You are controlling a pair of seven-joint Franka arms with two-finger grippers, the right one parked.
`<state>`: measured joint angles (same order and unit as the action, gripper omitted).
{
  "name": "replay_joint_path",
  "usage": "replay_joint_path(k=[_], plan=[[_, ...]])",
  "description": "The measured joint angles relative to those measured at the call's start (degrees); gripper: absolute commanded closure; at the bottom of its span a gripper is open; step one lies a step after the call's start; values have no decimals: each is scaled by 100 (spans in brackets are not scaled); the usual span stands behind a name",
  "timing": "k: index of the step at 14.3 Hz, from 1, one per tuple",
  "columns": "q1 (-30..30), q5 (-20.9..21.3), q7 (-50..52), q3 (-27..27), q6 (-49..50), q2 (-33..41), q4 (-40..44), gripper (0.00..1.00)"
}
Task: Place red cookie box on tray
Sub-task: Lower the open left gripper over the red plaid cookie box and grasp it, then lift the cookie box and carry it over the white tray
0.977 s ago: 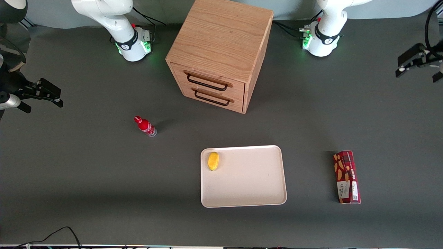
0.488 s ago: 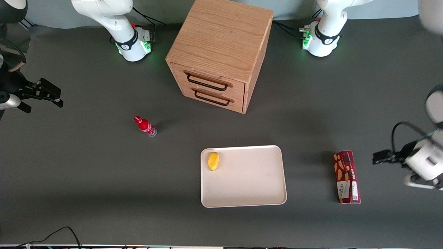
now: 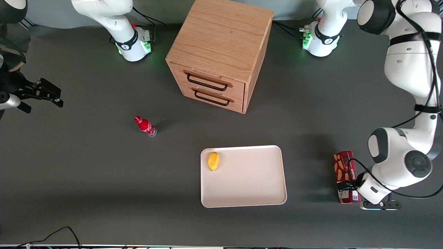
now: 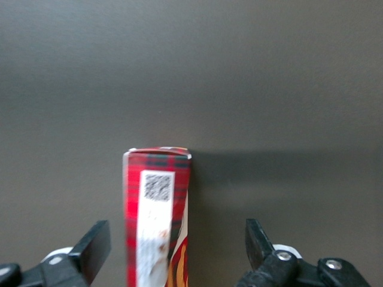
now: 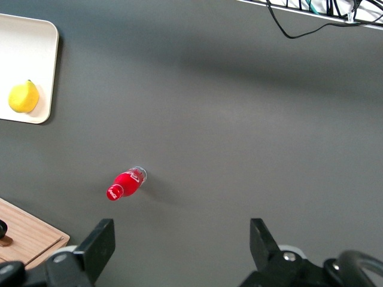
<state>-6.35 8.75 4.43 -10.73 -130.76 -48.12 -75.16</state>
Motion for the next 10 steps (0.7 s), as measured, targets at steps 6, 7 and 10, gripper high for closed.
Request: replay_joint_path(k=[6, 7, 10], plan=[[-7, 425, 51, 52, -36, -95, 1, 100], [-9, 428, 51, 57, -36, -95, 1, 100], [-6, 431, 51, 56, -34, -95, 3, 100]])
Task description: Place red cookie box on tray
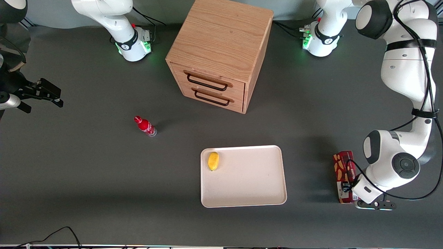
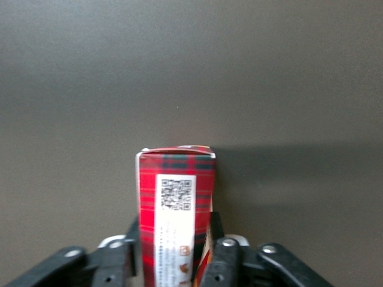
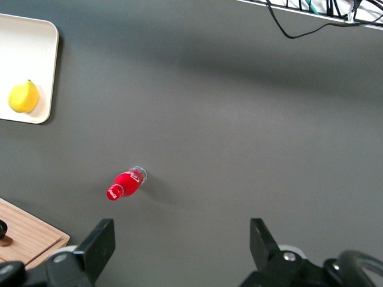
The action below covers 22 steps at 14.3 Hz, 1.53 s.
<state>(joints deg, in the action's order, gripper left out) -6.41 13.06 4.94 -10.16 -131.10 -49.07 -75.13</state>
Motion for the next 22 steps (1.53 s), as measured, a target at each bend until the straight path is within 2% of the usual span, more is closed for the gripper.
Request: replay_joint_path(k=[5, 7, 11, 13, 16, 19, 22], plan=[[12, -4, 0, -68, 338, 152, 294, 100], [26, -69, 2, -178, 1176, 491, 615, 100], [268, -202, 293, -575, 3350, 1685, 1165, 100], [527, -228, 777, -803, 3913, 2124, 1221, 100], [1160, -231, 1616, -897, 3643, 2055, 1172, 100], [1629, -171, 2148, -874, 2558, 1326, 1091, 100], [1799, 69, 2414, -858, 1414, 503, 1100, 100]])
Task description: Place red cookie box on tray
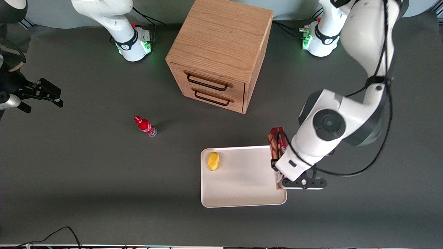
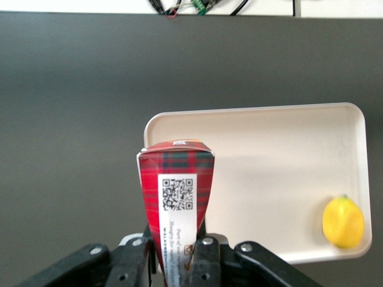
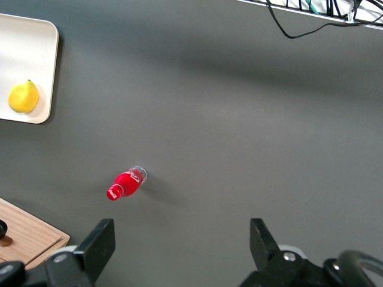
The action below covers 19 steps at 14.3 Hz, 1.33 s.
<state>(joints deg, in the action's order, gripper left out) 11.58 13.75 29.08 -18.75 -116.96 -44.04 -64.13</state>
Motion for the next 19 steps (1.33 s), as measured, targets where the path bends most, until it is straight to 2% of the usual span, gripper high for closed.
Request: replay_joint_path(k=[2, 6, 10, 11, 13, 14, 19], plan=[[46, 147, 36, 2, -437, -358, 6, 100], [187, 758, 481, 4, -887, -838, 9, 100], [350, 955, 568, 140, -988, -1146, 14, 100], [379, 983, 569, 196, -993, -1188, 14, 97], [385, 1023, 569, 224, -1020, -1200, 28, 51], [385, 1027, 569, 230, -1022, -1199, 30, 1], [375, 1042, 571, 286, -1005, -1142, 150, 0]])
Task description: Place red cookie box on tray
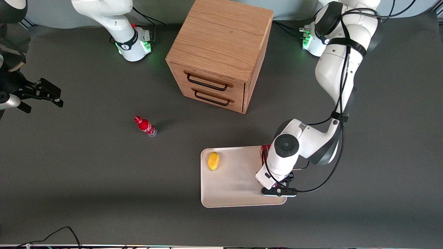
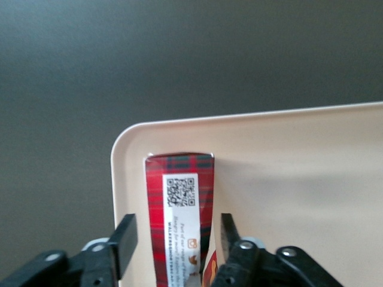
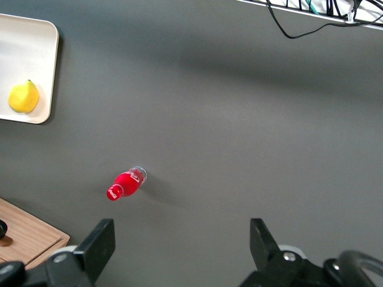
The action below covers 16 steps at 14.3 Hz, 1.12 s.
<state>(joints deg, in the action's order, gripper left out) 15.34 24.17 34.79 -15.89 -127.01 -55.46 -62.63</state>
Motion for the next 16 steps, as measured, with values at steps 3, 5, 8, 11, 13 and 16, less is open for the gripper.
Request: replay_joint_path(k=[3, 5, 8, 11, 13, 16], plan=[[-72, -2, 0, 5, 656, 343, 119, 0], [-242, -188, -78, -49, 1504, 835, 194, 0], [-875, -1002, -1349, -100, 2892, 1921, 184, 0], [-1896, -1493, -2916, -100, 3951, 2919, -86, 0], [-2508, -1674, -3695, -101, 4302, 3415, -342, 0], [-3080, -1958, -4242, -104, 4523, 3973, -694, 0]])
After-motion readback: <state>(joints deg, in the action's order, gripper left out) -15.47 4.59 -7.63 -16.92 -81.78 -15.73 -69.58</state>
